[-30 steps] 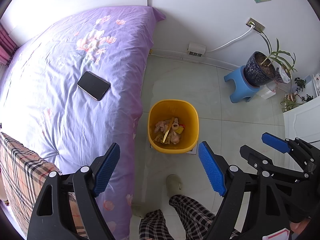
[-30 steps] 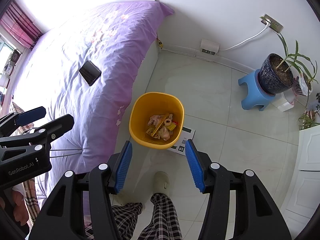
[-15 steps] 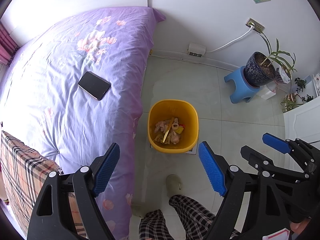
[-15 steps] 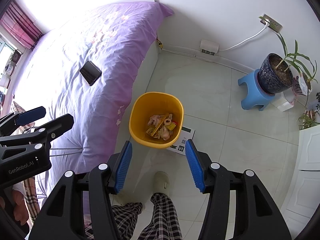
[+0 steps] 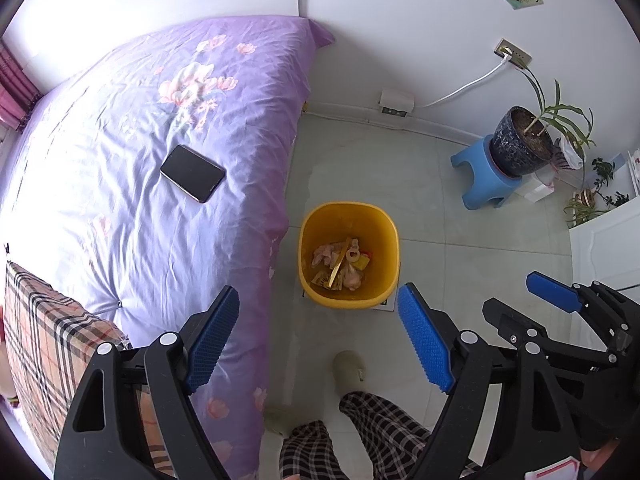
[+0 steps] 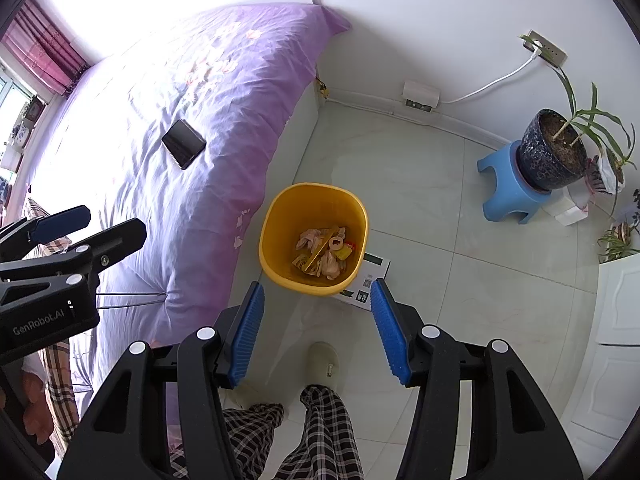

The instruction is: Collect trash

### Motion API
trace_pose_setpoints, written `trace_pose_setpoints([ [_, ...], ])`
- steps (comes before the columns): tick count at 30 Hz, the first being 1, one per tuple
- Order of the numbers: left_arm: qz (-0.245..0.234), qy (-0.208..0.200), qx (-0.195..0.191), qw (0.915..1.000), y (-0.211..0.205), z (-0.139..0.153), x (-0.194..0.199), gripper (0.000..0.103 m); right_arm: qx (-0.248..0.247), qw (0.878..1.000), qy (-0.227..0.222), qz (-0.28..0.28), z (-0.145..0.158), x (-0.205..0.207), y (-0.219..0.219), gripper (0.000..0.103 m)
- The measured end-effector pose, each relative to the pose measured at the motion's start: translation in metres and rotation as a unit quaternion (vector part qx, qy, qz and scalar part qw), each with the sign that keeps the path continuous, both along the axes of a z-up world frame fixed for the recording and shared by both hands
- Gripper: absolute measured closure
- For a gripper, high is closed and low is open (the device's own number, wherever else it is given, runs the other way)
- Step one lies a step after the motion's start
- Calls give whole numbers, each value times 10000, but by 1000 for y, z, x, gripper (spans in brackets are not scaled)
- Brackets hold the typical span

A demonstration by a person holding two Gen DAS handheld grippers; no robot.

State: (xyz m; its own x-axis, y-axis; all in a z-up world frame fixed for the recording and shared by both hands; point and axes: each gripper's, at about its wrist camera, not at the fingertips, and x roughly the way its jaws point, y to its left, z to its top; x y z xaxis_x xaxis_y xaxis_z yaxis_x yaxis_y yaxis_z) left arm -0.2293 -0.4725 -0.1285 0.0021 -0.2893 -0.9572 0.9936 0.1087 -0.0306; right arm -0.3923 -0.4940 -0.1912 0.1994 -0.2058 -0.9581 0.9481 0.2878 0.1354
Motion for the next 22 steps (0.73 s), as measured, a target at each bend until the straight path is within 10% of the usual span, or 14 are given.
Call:
trace_pose_setpoints([
  [12,20,-35,-101,9999,-2,3,-1,38,-8,10000,1,-3,1,0,0,46],
  [18,152,-90,-185,9997,-1,7,1,4,-28,10000,6,20,2,0,1,45],
  [22,404,-49,-238,9989,3,13,12,5,-74,9999,0,84,6,2,1,39],
])
